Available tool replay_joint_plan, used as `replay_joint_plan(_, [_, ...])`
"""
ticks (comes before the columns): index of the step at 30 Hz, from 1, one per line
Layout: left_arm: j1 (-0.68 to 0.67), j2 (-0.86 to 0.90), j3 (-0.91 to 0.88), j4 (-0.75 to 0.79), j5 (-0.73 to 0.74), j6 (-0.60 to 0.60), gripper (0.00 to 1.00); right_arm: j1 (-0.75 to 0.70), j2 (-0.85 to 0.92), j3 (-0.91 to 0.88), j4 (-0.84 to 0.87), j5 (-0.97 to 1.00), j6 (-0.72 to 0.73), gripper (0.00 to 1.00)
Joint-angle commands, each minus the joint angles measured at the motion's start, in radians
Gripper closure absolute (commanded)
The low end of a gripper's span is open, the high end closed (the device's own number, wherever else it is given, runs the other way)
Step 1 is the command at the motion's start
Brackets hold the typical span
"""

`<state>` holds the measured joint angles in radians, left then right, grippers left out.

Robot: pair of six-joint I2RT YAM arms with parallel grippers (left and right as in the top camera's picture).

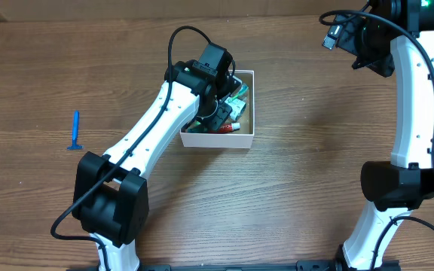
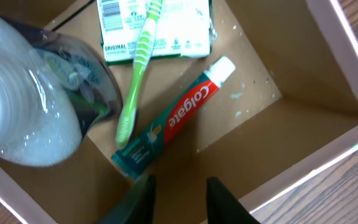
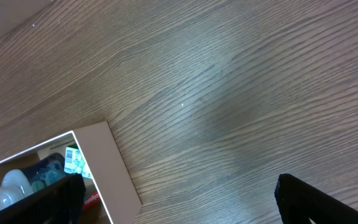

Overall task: Pack container
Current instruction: 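Open the left gripper and move it back to the blue razor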

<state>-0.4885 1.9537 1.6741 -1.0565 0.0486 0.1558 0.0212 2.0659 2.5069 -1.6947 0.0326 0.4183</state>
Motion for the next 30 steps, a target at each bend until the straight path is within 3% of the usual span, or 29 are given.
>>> replay_joint_plan(1, [0.010, 0.011, 0.056, -0.044, -0.004, 0.019, 0.63, 0.003, -0.017, 0.019, 0.002, 0.003, -0.002, 0.00])
replay_joint_plan(6, [0.013, -0.020, 0.201, -0.135, -0.018, -0.016, 0.50, 0.003, -0.017, 0.019, 0.002, 0.003, -0.002, 0.00])
replay_joint_plan(10, [0.037, -0.077, 0.291, -0.177, -0.109, -0.111, 0.37, 0.003, -0.017, 0.019, 0.002, 0.003, -0.002, 0.00])
replay_joint_plan(14, [0.109, -0.137, 0.305, -0.190, -0.164, -0.183, 0.13, 0.003, -0.017, 0.019, 0.002, 0.003, -0.002, 0.00])
replay_joint_plan(22, [0.395, -0.142, 0.227, -0.249, -0.154, -0.322, 0.07, 0.003, -0.017, 0.019, 0.002, 0.003, -0.002, 0.00])
replay_joint_plan(30, [0.675, -0.141, 0.031, -0.161, -0.123, -0.302, 0.06, 0.003, -0.017, 0.019, 0.002, 0.003, -0.002, 0.00])
